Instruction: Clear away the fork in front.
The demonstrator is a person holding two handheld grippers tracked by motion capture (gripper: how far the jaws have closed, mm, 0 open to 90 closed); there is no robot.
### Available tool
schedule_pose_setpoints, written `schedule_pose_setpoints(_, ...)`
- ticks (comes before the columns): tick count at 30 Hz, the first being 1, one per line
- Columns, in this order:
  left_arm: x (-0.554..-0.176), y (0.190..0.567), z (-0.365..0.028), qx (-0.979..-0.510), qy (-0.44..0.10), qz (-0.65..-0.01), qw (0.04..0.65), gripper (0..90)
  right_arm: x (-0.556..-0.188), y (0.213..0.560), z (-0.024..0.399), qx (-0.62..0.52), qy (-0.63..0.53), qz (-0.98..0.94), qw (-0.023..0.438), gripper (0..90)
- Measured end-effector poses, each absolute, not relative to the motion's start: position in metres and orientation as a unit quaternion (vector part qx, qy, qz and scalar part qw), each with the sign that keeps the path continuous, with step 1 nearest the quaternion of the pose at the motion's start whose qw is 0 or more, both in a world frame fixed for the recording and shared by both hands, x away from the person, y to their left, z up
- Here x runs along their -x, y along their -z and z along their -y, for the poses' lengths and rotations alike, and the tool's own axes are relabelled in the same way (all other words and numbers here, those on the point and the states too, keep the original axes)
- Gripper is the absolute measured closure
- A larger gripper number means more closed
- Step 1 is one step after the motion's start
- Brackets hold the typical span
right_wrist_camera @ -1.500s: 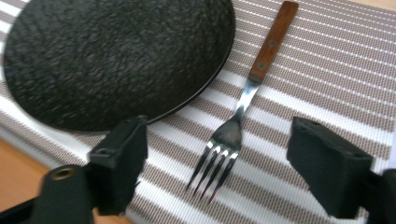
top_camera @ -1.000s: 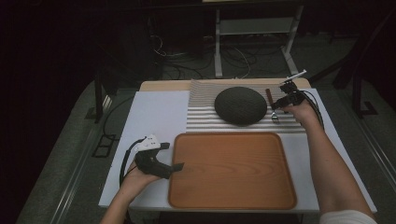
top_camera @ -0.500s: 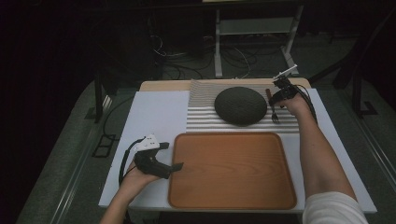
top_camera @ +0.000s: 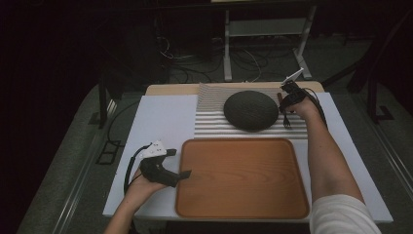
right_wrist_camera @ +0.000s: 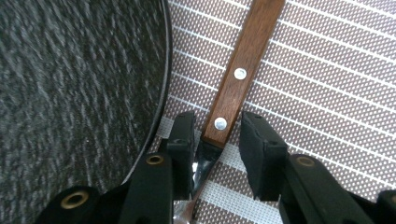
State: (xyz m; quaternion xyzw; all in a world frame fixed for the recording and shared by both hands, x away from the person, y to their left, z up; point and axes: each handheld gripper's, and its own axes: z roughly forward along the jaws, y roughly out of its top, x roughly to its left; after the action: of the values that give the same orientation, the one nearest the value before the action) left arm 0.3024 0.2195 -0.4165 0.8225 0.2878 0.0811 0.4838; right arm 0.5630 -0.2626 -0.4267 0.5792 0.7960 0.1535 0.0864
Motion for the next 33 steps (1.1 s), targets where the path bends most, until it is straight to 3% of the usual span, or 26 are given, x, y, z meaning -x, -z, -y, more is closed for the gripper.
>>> schedule_pose_setpoints(5, -0.302, 0.417, -0.219, -0.823, -0.081, -0.287, 0.483, 0.0, -0.564, 0.427, 0.263, -0.581, -0.153, -0.795, 0.085, 69.3)
schedule_pose_setpoints(9, -0.302, 0.417, -0.219, -0.824, -0.08, -0.287, 0.482, 0.0, -0.564, 0.427, 0.263, -0.59, -0.149, -0.788, 0.088, 76.0)
schedule_pose_setpoints(24, -0.301, 0.417, -0.218, -0.825, -0.08, -0.284, 0.482, 0.0, -0.56, 0.424, 0.264, -0.59, -0.146, -0.789, 0.093, 77.3)
schedule_pose_setpoints(33, -0.301, 0.416, -0.219, -0.823, -0.083, -0.286, 0.484, 0.0, -0.548, 0.405, 0.277, -0.592, -0.171, -0.782, 0.094, 77.4)
